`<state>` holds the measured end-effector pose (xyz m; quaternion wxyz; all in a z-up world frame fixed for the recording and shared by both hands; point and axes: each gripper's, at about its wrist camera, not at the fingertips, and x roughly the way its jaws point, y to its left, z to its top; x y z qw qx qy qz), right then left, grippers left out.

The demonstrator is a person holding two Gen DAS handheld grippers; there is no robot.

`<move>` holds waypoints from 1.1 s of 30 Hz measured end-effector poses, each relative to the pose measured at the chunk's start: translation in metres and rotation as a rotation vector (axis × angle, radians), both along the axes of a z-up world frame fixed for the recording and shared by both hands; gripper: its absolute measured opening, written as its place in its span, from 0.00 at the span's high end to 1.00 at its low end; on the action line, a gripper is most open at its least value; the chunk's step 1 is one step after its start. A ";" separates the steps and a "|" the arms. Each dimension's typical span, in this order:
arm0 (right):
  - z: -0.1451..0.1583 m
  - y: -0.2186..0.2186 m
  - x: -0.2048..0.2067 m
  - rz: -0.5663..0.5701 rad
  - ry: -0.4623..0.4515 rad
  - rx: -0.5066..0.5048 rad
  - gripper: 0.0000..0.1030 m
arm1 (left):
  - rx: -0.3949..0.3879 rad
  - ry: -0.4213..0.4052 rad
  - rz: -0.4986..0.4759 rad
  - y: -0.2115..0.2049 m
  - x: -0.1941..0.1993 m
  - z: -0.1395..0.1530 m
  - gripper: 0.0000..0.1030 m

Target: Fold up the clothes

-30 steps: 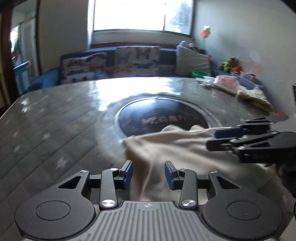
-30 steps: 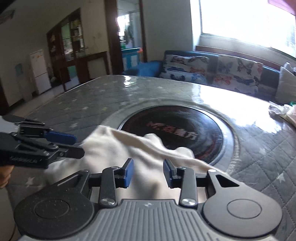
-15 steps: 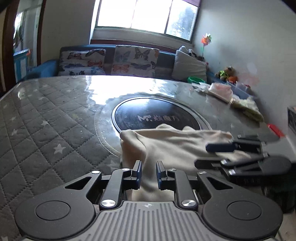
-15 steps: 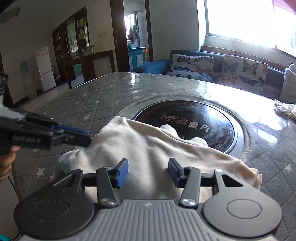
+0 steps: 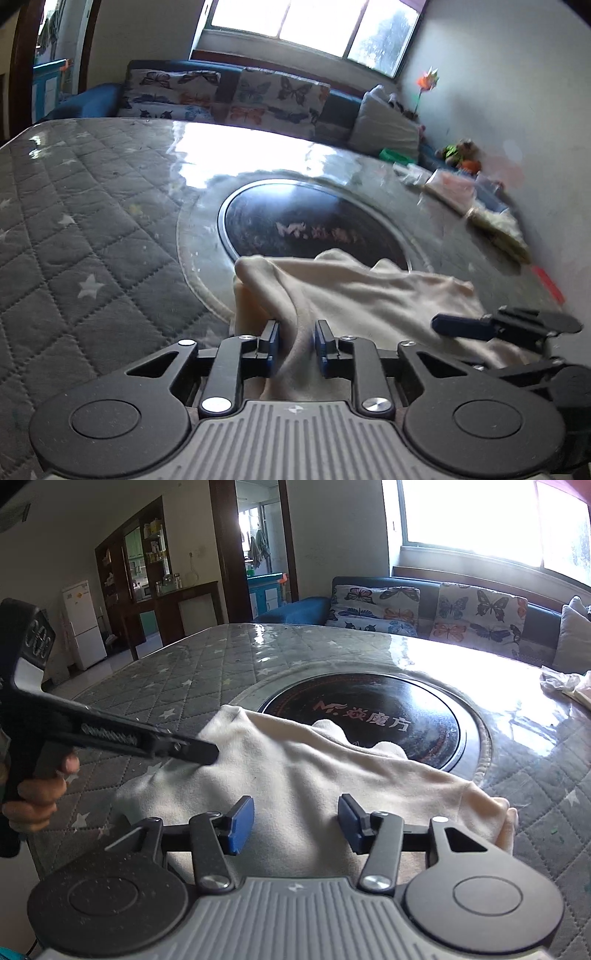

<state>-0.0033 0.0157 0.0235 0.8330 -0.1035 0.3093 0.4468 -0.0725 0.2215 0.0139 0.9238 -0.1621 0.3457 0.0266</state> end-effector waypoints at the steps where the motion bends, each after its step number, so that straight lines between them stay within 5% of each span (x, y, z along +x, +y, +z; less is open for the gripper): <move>1: 0.000 0.000 0.000 0.000 0.000 0.000 0.50 | -0.011 -0.006 0.006 0.002 -0.001 0.001 0.74; 7: -0.001 -0.003 0.001 0.004 0.002 0.002 0.50 | -0.075 -0.042 0.041 0.015 -0.007 0.004 0.64; 18: -0.002 -0.001 -0.002 0.005 -0.002 -0.001 0.48 | -0.213 -0.053 0.057 0.032 0.000 -0.004 0.86; 22: -0.002 0.000 -0.003 0.005 -0.004 -0.006 0.47 | -0.159 -0.085 0.066 0.026 -0.002 -0.001 0.93; 29: -0.002 0.001 -0.007 0.018 -0.031 -0.031 0.47 | 0.048 -0.051 0.073 0.006 -0.003 -0.005 0.93; 33: -0.001 -0.012 -0.009 -0.007 -0.018 -0.053 0.47 | 0.066 -0.053 0.068 0.004 -0.002 -0.005 0.93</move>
